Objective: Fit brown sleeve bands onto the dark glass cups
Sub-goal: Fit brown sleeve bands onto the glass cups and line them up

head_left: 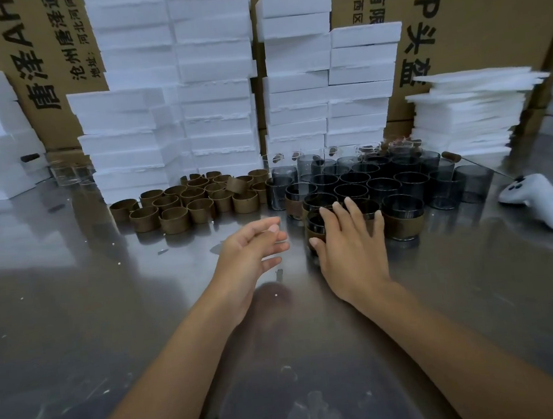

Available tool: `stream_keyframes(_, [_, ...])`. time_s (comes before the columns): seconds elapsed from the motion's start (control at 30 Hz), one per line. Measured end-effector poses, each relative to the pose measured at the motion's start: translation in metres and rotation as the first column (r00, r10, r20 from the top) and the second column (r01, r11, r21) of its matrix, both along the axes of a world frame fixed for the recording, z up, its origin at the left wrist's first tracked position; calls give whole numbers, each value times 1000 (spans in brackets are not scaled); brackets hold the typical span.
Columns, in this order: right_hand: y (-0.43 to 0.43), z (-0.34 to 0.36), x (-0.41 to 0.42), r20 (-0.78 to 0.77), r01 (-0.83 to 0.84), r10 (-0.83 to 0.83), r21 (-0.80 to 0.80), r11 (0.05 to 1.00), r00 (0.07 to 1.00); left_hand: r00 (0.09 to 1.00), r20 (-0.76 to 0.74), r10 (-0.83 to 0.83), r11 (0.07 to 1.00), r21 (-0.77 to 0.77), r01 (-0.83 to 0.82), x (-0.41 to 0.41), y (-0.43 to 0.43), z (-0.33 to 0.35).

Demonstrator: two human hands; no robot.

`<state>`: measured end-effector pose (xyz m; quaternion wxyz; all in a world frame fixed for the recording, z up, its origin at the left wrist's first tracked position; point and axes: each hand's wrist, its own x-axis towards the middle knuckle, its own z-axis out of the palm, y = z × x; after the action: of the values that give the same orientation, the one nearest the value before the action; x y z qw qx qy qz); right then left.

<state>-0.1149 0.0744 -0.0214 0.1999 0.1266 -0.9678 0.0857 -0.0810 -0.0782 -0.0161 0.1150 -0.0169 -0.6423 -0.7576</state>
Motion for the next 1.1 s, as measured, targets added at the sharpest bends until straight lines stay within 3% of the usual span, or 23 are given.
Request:
stream_keyframes(0.43, [1, 10, -35, 76, 69, -87, 217, 974, 993, 1000, 10, -1, 1000, -8, 1, -4, 1, -2])
stream_keyframes(0.53, [9, 18, -40, 101, 30, -40, 98, 995, 994, 1000, 13, 5, 1000, -25, -5, -7, 1, -3])
stream_keyframes(0.63, [25, 30, -46, -63, 6, -14, -123, 992, 998, 1000, 10, 28, 999, -40, -28, -11, 1, -4])
stream_keyframes(0.7, [40, 39, -54, -92, 50, -70, -202, 978, 993, 999, 6, 44, 998, -42, -43, -13, 2, -4])
stream_keyframes(0.83, [71, 51, -75, 117, 255, -230, -290, 923, 966, 998, 0, 70, 997, -35, -70, -16, 2, -4])
stream_keyframes(1.1, [81, 59, -100, 381, 425, -329, -203, 882, 864, 996, 1, 84, 996, -32, -84, -18, 4, -4])
